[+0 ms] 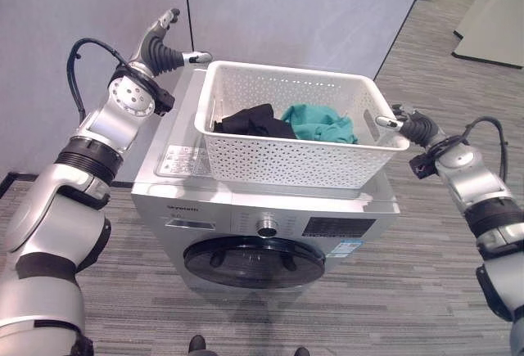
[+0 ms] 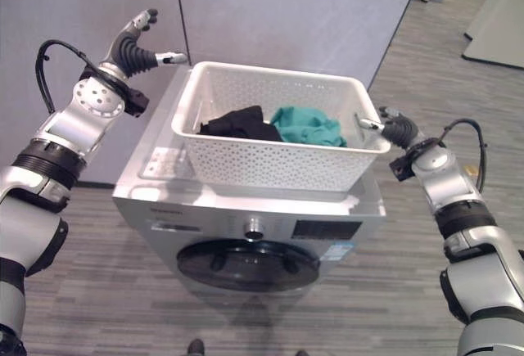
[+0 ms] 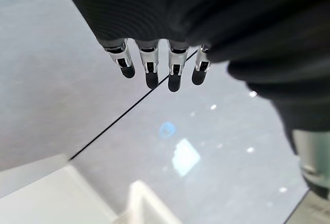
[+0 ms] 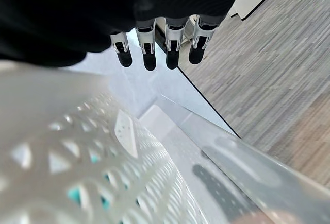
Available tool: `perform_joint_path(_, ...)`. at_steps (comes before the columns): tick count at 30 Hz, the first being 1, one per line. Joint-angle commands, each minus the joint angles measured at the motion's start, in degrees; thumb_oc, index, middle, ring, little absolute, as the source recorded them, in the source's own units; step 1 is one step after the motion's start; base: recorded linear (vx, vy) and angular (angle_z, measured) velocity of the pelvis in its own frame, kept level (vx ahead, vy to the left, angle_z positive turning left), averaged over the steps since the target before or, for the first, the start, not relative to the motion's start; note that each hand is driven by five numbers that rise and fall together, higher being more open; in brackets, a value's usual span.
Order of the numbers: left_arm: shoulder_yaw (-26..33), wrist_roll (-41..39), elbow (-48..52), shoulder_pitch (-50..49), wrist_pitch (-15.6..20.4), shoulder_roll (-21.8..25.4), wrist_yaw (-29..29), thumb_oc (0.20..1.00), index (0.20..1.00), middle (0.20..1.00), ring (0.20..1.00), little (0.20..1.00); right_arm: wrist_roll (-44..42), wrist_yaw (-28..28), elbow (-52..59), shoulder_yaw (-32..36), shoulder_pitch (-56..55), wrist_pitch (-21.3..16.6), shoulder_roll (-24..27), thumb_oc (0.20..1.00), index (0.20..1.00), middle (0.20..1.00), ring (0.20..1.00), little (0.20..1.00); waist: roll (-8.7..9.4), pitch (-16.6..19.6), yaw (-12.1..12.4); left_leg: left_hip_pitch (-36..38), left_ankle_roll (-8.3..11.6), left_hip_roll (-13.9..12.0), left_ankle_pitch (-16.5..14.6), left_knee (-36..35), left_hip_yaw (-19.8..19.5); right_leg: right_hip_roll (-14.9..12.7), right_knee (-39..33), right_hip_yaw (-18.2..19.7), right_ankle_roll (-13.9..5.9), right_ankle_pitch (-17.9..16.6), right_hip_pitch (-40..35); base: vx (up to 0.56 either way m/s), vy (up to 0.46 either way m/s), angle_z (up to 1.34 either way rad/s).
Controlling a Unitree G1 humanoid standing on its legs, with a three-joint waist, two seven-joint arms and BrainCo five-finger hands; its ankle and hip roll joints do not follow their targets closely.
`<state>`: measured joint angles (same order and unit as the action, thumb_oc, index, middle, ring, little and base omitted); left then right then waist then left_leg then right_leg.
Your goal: Grab the laundry basket,head to the washer,open it,put in the laundry and shut it.
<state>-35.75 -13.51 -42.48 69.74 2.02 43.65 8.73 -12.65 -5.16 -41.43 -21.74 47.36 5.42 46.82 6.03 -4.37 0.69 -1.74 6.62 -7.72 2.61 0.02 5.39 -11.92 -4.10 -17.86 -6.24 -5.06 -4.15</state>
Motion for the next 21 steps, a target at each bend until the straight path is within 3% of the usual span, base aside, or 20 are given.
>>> perform_joint_path(1,3.64,0.82,-4.26,2.07,4.07,2.48,4.93,1.000,1.000,1.000,1.000,1.000,-1.93,4.38,0.42,2.63,-0.08,-3.09,2.50,1.000,1.000,1.000,1.000,1.000,-2.79,2.52,1.22,5.12,-1.53,-0.64,-3.20,-1.73,1.02,-1.74,6.03,-1.34,-4.98,4.14,1.43,0.00,0.000,0.00)
perform_joint_path(5,6.07,2.32,-2.02,0.59,4.23,4.95,6.59,1.000,1.000,1.000,1.000,1.000,-4.19,6.24,2.11,5.94,-0.74,-4.35,4.04,1.000,1.000,1.000,1.000,1.000,-3.01,2.67,1.20,5.07,-1.55,-0.36,-3.28,-1.93,1.02,-2.03,5.29,-1.46,-5.25,3.59,1.47,0.00,0.000,0.00)
perform_joint_path(10,13.32,3.83,5.39,-6.15,4.15,9.57,7.81,1.000,1.000,1.000,1.000,1.000,-6.16,8.44,6.53,14.69,-7.27,-5.66,6.59,1.000,1.000,1.000,1.000,1.000,-3.27,2.78,1.55,4.84,-1.65,-0.04,-3.52,-2.01,0.78,-2.30,4.48,-1.71,-5.42,3.17,1.40,0.01,0.002,0.01)
perform_joint_path(11,18.67,5.02,9.46,-11.63,4.43,12.68,8.27,1.000,1.000,1.000,1.000,1.000,-5.36,9.51,10.07,20.83,-12.65,-6.37,7.70,1.000,1.000,1.000,1.000,1.000,-3.28,2.55,1.67,4.70,-1.66,0.05,-3.65,-2.10,0.77,-2.40,4.10,-1.90,-5.51,3.08,1.33,0.02,0.004,0.04)
perform_joint_path(12,19.27,5.22,10.20,-12.54,4.26,12.61,8.21,1.000,1.000,1.000,1.000,1.000,-5.16,9.50,10.89,21.44,-13.64,-6.17,7.65,1.000,1.000,1.000,1.000,1.000,-3.33,2.73,1.73,4.73,-1.66,0.07,-3.66,-2.08,0.75,-2.41,4.07,-1.92,-5.51,3.07,1.27,0.05,0.008,0.03)
perform_joint_path(13,25.17,7.02,13.66,-19.46,4.58,15.00,8.45,1.000,1.000,1.000,1.000,1.000,-5.25,10.73,14.69,28.61,-20.06,-7.53,7.13,1.000,1.000,1.000,1.000,1.000,-3.23,2.51,1.89,4.61,-1.68,0.12,-3.72,-2.30,0.67,-2.44,3.57,-2.11,-5.55,2.93,1.28,0.04,0.007,0.01)
perform_joint_path(16,39.15,8.96,20.52,-36.18,5.00,16.44,8.96,1.000,1.000,1.000,1.000,1.000,-3.76,13.02,22.48,41.44,-33.01,-8.75,4.13,1.000,1.000,1.000,1.000,1.000,-2.94,2.54,2.57,4.29,-1.77,0.12,-3.83,-2.58,0.56,-2.48,2.65,-2.35,-5.62,2.54,1.31,0.05,0.004,0.03)
perform_joint_path(18,48.64,9.66,24.26,-47.97,5.46,14.84,9.24,1.000,1.000,1.000,1.000,1.000,-3.18,13.78,26.27,47.04,-39.68,-9.55,1.20,1.000,1.000,1.000,1.000,1.000,-3.01,2.75,2.82,4.13,-1.76,0.12,-3.80,-2.85,0.68,-2.47,2.10,-2.26,-5.61,2.39,1.38,0.04,0.003,-0.02)
perform_joint_path(19,56.46,10.02,26.66,-57.59,5.91,11.94,9.98,1.000,1.000,1.000,1.000,1.000,-2.54,13.93,28.76,51.02,-44.89,-9.99,-1.91,1.000,1.000,1.000,1.000,1.000,-2.91,2.68,3.08,3.98,-1.78,0.14,-3.77,-3.07,0.62,-2.41,1.62,-2.14,-5.52,2.24,1.49,0.04,0.005,-0.08)
perform_joint_path(21,61.30,10.18,29.25,-63.90,6.08,9.49,9.90,1.000,1.000,1.000,1.000,1.000,-1.49,13.70,30.88,52.02,-47.96,-9.83,-3.92,1.000,1.000,1.000,1.000,1.000,-3.02,3.07,2.66,3.83,-1.80,0.10,-3.71,-3.13,0.72,-2.37,1.44,-2.01,-5.44,2.12,1.67,0.01,0.000,-0.03)
